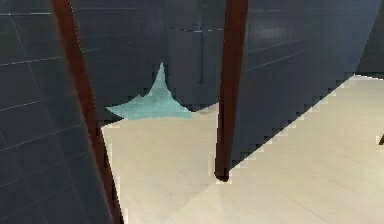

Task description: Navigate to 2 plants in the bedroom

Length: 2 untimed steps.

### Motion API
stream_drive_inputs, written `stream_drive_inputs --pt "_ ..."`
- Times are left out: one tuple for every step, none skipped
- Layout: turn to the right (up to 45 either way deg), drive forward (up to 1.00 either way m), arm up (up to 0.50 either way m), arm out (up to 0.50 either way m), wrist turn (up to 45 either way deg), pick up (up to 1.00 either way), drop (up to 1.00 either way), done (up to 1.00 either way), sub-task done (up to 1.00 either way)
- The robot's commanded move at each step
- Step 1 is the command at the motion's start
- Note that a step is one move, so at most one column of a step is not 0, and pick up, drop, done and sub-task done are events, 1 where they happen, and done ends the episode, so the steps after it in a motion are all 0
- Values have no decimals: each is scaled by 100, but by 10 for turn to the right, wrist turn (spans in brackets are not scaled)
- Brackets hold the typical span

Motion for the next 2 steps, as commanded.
stream_drive_inputs --pt "0 90 0 0 0 0 0 0 0" --pt "-30 0 0 0 0 0 0 0 0"
